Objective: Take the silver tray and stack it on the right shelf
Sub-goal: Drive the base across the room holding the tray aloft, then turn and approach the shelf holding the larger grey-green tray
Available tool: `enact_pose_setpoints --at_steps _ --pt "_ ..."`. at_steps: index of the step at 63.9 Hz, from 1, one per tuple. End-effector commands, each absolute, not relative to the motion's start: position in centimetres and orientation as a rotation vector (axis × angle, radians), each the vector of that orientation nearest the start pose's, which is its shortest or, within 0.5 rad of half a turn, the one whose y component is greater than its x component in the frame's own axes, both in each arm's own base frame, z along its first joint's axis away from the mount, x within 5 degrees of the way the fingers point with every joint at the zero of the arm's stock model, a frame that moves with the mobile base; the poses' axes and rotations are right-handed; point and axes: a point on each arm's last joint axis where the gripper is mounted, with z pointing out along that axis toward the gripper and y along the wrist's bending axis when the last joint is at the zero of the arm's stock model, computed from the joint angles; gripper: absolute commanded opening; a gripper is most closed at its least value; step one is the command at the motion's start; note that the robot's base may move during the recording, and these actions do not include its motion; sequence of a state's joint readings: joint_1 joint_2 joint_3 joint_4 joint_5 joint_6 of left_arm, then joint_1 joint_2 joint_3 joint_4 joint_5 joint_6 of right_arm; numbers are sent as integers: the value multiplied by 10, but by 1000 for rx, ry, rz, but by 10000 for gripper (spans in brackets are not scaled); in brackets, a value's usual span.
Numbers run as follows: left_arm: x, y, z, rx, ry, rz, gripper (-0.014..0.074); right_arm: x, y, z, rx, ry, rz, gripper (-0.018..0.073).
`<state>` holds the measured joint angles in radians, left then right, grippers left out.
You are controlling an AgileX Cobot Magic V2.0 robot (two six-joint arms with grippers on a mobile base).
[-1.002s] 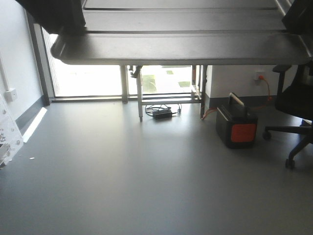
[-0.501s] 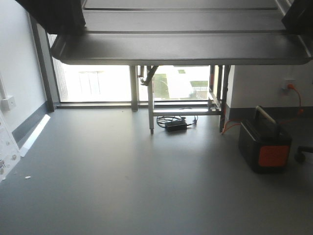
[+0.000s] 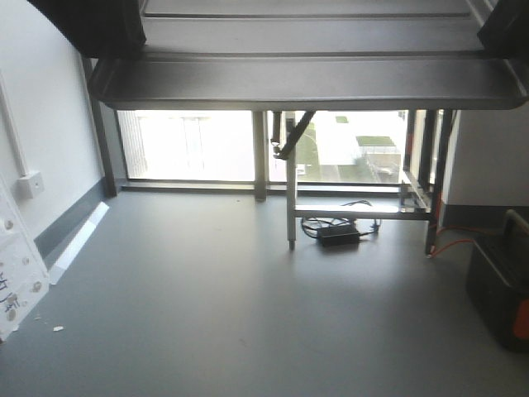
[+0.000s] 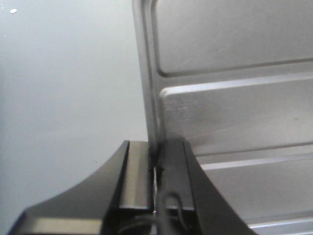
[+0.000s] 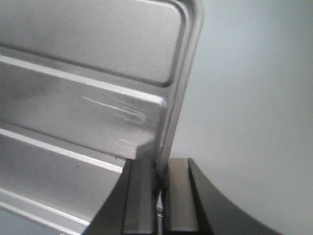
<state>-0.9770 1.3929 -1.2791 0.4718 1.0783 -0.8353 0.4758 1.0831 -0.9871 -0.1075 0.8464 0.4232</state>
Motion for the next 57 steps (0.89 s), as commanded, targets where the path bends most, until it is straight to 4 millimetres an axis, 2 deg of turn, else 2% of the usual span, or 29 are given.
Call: enact_pose_setpoints --at_steps 1,57 --pt "185 -201 368 366 2406 -29 -92 194 86 360 -165 2314 233 58" --pt "185 -201 368 365 2408 -29 -92 194 86 360 -165 2315 232 58"
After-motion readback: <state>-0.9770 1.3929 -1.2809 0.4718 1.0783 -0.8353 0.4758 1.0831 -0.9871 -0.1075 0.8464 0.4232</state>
